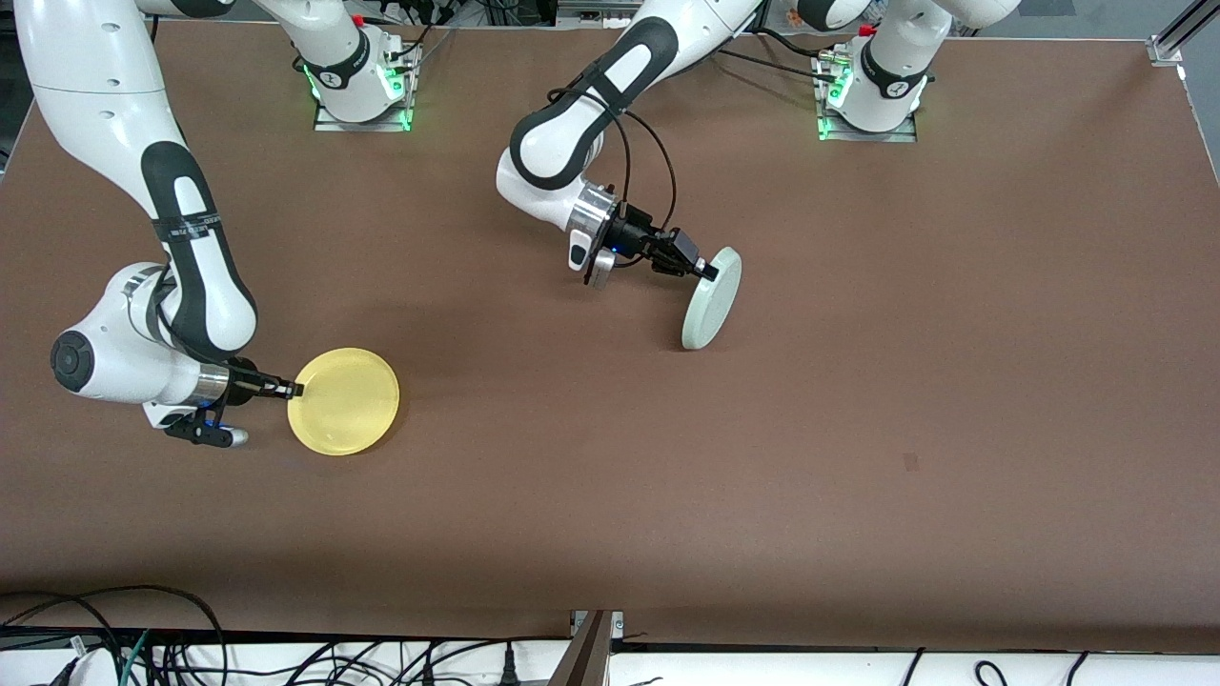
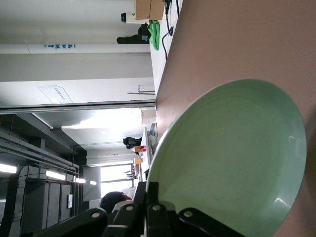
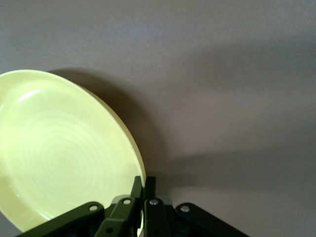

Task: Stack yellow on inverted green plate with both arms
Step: 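Grasp the yellow plate with the right gripper while the left gripper turns the green plate, then lower the green plate upside down onto the table with the left gripper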

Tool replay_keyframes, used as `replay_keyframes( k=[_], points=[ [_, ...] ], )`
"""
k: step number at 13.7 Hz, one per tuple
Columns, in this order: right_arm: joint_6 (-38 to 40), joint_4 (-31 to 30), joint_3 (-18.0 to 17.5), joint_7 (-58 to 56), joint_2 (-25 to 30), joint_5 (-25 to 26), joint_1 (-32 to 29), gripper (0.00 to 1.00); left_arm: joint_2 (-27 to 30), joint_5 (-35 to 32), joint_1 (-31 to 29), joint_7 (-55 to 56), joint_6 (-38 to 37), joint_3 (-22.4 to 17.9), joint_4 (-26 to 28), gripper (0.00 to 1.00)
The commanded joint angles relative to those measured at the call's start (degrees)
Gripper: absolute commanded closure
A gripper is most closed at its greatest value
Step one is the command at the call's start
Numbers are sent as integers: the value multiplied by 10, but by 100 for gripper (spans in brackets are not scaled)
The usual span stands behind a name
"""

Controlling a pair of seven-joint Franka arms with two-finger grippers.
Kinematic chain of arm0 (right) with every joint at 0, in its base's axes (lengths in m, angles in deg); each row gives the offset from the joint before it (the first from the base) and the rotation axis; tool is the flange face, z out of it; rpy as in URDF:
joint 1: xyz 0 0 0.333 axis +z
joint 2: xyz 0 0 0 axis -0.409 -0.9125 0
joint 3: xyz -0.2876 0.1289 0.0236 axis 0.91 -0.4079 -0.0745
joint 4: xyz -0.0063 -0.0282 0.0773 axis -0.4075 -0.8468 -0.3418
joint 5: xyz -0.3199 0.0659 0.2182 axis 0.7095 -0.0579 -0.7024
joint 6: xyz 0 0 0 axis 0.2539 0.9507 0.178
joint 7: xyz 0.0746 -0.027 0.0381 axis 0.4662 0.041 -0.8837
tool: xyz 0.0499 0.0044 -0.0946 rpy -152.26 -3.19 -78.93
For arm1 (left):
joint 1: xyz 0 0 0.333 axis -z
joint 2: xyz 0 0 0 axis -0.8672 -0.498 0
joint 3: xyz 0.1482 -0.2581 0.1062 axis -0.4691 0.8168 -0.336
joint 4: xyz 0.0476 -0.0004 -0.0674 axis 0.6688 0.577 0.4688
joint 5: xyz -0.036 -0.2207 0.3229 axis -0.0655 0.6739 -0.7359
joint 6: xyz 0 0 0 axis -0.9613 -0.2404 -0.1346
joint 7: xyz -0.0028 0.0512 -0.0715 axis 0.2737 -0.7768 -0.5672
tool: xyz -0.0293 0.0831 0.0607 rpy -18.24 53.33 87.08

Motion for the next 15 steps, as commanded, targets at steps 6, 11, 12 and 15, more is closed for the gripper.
replay_keyframes(
  k=[6,11,12,15],
  points=[
    [65,44,-1,-5,20,-9,-7,100,-18,35,31,-13,16,-1,-27,1],
    [79,45,2,-6,32,-9,-7,100,33,129,1,-15,103,25,-28,0],
    [84,45,3,-6,35,-9,-7,100,51,167,-16,-16,130,27,-28,0],
    [109,48,4,-16,53,-8,-10,100,116,342,-82,-14,243,24,-27,0]
  ],
)
